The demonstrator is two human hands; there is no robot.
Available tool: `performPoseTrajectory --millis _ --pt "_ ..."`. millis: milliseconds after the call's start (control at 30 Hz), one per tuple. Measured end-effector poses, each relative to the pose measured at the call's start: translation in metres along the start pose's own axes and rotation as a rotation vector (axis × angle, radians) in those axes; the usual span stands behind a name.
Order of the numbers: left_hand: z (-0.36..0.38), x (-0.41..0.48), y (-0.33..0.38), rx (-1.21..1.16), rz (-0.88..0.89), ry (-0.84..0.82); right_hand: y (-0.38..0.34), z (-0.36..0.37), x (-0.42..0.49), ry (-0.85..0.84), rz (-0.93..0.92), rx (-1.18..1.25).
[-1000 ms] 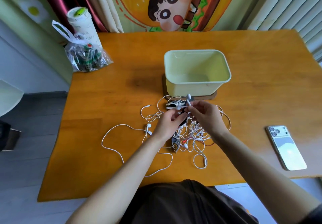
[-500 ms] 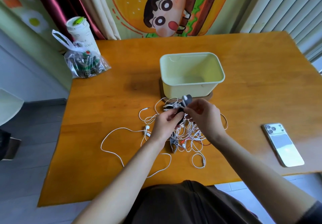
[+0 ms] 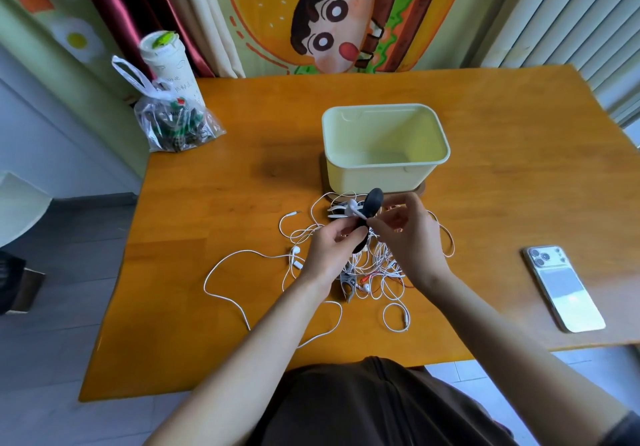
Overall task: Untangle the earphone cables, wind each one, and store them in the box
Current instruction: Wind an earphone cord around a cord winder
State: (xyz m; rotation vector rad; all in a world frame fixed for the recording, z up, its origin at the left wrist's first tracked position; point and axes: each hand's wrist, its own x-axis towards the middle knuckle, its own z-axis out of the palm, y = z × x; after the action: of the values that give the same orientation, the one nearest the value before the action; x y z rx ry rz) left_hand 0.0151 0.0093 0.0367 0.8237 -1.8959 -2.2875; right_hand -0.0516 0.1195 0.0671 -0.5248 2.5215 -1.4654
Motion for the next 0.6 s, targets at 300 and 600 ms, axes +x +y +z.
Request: performPoseTrajectory --millis 300,600 --pt "-0.0004 -0.0028 0.0001 0.114 0.112 -0.074 0.0054 -0.0065 0.0017 -0.062 0.097 0.045" --pt "0.0014 -0.0022 0.0093 -0.173 -0.145 -0.048 0.004 -0.006 0.0027 -0.177 0.055 0.106"
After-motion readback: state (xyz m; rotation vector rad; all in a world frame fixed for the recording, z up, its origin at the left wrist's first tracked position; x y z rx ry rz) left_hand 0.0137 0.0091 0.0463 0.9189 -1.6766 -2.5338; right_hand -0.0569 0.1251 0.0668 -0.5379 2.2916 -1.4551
